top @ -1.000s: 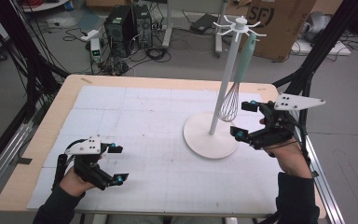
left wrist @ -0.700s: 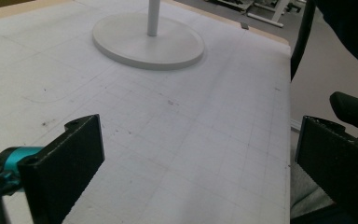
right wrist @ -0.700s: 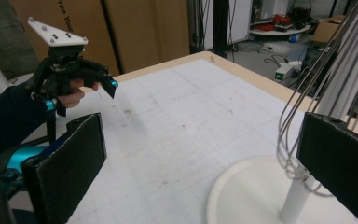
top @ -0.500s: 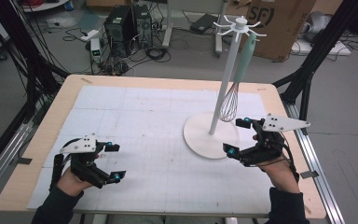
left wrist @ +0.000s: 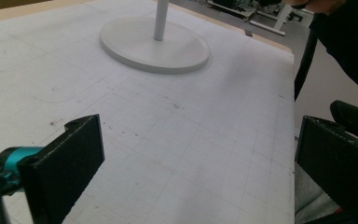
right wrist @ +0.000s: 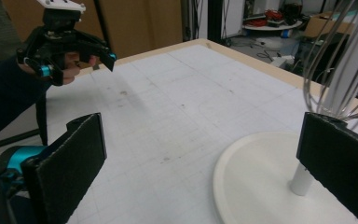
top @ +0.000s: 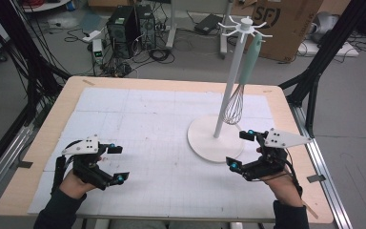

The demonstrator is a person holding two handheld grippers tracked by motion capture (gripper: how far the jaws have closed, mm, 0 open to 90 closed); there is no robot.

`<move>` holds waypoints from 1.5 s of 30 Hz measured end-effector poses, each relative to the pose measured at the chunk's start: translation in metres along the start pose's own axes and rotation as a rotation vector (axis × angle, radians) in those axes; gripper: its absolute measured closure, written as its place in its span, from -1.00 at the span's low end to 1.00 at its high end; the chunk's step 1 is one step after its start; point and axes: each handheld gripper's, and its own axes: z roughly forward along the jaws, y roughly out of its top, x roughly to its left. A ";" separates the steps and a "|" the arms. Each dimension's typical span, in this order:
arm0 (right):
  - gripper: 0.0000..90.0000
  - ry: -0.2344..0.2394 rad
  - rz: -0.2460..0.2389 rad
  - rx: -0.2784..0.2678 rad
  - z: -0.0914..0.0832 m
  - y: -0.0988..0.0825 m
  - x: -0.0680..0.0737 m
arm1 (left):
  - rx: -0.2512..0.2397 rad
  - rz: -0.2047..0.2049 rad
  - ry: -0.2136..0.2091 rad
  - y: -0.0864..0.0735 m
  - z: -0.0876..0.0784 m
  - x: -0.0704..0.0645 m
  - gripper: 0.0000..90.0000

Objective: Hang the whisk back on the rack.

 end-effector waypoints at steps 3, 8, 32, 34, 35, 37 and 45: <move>-0.99 0.000 0.006 -0.005 0.000 -0.006 0.003 | 0.002 0.004 -0.004 -0.001 0.000 -0.001 -0.96; -0.99 -0.009 0.009 0.001 0.002 -0.014 0.004 | -0.005 0.002 -0.009 -0.001 0.000 -0.001 -0.96; -0.99 0.018 0.027 0.038 0.016 -0.055 0.010 | -0.027 0.013 0.019 -0.006 -0.005 0.002 -0.96; -0.99 0.012 0.022 0.035 0.017 -0.056 0.009 | -0.035 0.010 0.021 -0.006 -0.005 0.002 -0.96; -0.99 0.009 0.025 0.042 0.016 -0.058 0.010 | -0.038 0.007 0.019 -0.007 -0.005 0.002 -0.96; -0.99 0.009 0.027 0.038 0.014 -0.059 0.010 | -0.039 0.005 0.020 -0.007 -0.005 0.003 -0.96; -0.99 0.005 0.050 0.019 0.010 -0.064 0.009 | -0.045 0.003 0.015 -0.009 -0.005 0.003 -0.96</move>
